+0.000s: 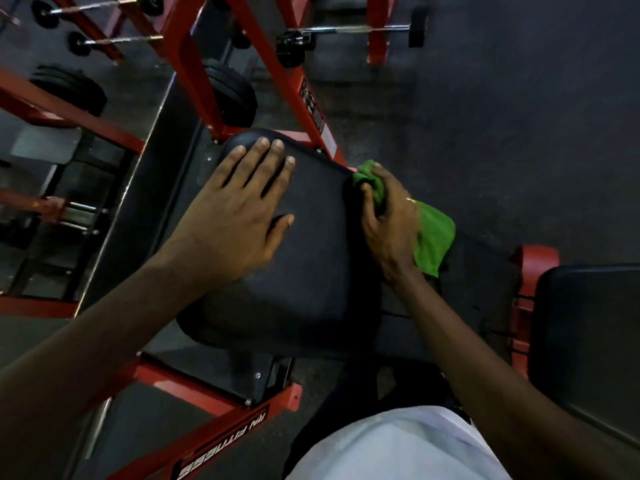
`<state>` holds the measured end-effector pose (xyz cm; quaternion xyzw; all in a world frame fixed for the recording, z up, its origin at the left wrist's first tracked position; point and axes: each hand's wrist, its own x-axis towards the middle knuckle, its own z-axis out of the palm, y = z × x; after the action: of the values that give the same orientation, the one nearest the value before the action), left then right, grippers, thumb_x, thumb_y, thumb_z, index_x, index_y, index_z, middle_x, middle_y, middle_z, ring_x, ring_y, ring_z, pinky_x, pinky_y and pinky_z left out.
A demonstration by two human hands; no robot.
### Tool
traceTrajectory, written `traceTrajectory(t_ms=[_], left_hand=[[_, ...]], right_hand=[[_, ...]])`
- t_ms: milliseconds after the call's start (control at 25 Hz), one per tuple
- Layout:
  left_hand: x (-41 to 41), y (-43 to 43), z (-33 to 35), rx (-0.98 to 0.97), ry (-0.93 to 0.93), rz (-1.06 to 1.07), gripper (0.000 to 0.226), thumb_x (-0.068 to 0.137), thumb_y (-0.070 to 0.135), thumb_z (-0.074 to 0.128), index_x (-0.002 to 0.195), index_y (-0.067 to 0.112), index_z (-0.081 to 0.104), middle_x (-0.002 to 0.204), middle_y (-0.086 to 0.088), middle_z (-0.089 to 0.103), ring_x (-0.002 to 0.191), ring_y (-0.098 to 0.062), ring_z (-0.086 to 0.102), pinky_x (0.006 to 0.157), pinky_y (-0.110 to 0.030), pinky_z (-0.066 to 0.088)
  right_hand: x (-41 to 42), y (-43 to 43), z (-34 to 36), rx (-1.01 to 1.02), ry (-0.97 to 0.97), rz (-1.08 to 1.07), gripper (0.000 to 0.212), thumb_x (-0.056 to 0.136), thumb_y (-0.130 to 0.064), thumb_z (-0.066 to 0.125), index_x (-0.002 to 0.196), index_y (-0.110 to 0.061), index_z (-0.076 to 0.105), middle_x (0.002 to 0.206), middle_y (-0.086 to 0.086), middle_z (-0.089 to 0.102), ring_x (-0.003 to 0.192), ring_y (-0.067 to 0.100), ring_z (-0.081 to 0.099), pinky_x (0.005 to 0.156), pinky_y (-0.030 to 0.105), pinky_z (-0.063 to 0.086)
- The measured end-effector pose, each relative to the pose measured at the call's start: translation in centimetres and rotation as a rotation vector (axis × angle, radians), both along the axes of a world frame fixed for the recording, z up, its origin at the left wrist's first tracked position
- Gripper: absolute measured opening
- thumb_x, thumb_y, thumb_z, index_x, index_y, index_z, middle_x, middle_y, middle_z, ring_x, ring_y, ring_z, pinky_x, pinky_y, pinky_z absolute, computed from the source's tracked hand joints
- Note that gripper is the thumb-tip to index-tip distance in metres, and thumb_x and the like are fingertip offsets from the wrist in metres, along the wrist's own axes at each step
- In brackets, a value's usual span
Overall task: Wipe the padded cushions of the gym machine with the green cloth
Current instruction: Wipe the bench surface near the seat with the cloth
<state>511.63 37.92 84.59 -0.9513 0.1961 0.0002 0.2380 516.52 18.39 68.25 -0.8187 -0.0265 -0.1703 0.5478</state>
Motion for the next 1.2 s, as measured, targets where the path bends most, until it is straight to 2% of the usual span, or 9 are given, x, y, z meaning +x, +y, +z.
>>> traceTrajectory(t_ms=[80, 200, 320, 440, 560, 680, 960, 1040, 1200], left_hand=[[-0.1, 0.1, -0.1, -0.012, -0.012, -0.011, 0.072, 0.100, 0.046, 0.028, 0.156, 0.001, 0.027, 0.163, -0.023, 0.022, 0.153, -0.035, 0.018, 0.125, -0.048, 0.013], [0.0, 0.1, -0.3, -0.020, -0.006, -0.041, 0.072, 0.101, 0.046, 0.027, 0.156, 0.000, 0.026, 0.163, -0.024, 0.022, 0.153, -0.036, 0.017, 0.125, -0.049, 0.012], [-0.1, 0.3, -0.2, -0.013, -0.024, -0.031, 0.071, 0.101, 0.044, 0.027, 0.155, 0.000, 0.027, 0.162, -0.024, 0.023, 0.152, -0.036, 0.018, 0.125, -0.049, 0.013], [0.0, 0.1, -0.6, 0.002, 0.013, -0.164, 0.063, 0.101, 0.036, 0.028, 0.152, -0.001, 0.036, 0.159, -0.020, 0.033, 0.149, -0.032, 0.029, 0.124, -0.049, 0.018], [0.2, 0.0, -0.7, 0.006, 0.071, -0.247, 0.059, 0.100, 0.030, 0.028, 0.149, -0.001, 0.042, 0.155, -0.019, 0.041, 0.145, -0.031, 0.038, 0.121, -0.048, 0.026], [0.3, 0.2, -0.9, 0.015, 0.095, -0.247, 0.060, 0.100, 0.031, 0.026, 0.148, -0.001, 0.043, 0.155, -0.019, 0.042, 0.144, -0.031, 0.039, 0.120, -0.047, 0.026], [0.2, 0.1, -0.4, 0.024, 0.148, -0.207, 0.064, 0.104, 0.041, 0.023, 0.157, 0.005, 0.027, 0.164, -0.014, 0.027, 0.152, -0.026, 0.023, 0.124, -0.044, 0.015], [0.7, -0.6, -0.3, 0.039, 0.166, -0.220, 0.064, 0.104, 0.043, 0.026, 0.158, 0.008, 0.024, 0.165, -0.015, 0.022, 0.153, -0.027, 0.020, 0.124, -0.044, 0.013], [2.3, -1.0, -0.5, 0.083, 0.203, -0.263, 0.058, 0.106, 0.039, 0.023, 0.158, 0.016, 0.024, 0.166, -0.014, 0.020, 0.153, -0.027, 0.019, 0.124, -0.045, 0.012]], right_hand=[[0.9, 2.6, 3.1, -0.009, -0.114, 0.123, 0.032, 0.099, -0.030, 0.058, 0.125, -0.014, 0.068, 0.132, 0.002, 0.068, 0.120, 0.017, 0.065, 0.097, 0.042, 0.053], [1.6, 4.1, 4.8, -0.105, -0.095, 0.200, 0.040, 0.099, -0.041, 0.056, 0.132, -0.020, 0.065, 0.140, -0.003, 0.062, 0.127, 0.013, 0.060, 0.098, 0.043, 0.051], [-1.2, 1.6, 1.6, -0.077, -0.044, 0.068, 0.042, 0.098, -0.037, 0.059, 0.134, -0.016, 0.063, 0.143, 0.002, 0.060, 0.127, 0.016, 0.061, 0.099, 0.043, 0.053], [-5.7, 0.4, -0.3, -0.051, 0.081, -0.018, 0.043, 0.101, -0.035, 0.052, 0.138, -0.015, 0.061, 0.149, 0.004, 0.054, 0.135, 0.018, 0.055, 0.103, 0.048, 0.050], [-12.4, 2.6, 2.1, -0.005, 0.100, 0.152, 0.045, 0.104, -0.038, 0.047, 0.145, -0.022, 0.054, 0.158, 0.000, 0.044, 0.144, 0.018, 0.044, 0.110, 0.052, 0.043], [-18.0, 3.4, 3.1, -0.179, 0.017, 0.324, 0.052, 0.102, -0.045, 0.049, 0.151, -0.028, 0.046, 0.163, -0.005, 0.034, 0.147, 0.019, 0.039, 0.111, 0.051, 0.041], [-14.2, 2.4, 1.1, -0.016, 0.159, -0.032, 0.047, 0.098, -0.038, 0.056, 0.142, -0.020, 0.057, 0.154, -0.002, 0.049, 0.141, 0.015, 0.048, 0.108, 0.048, 0.047], [-15.3, 4.7, 3.5, -0.018, 0.071, 0.039, 0.045, 0.099, -0.035, 0.057, 0.141, -0.020, 0.057, 0.154, 0.000, 0.049, 0.141, 0.018, 0.048, 0.110, 0.048, 0.045], [-19.0, 6.8, 5.7, -0.230, 0.013, 0.193, 0.062, 0.095, -0.051, 0.058, 0.150, -0.025, 0.047, 0.163, -0.005, 0.034, 0.149, 0.017, 0.036, 0.116, 0.042, 0.036]])
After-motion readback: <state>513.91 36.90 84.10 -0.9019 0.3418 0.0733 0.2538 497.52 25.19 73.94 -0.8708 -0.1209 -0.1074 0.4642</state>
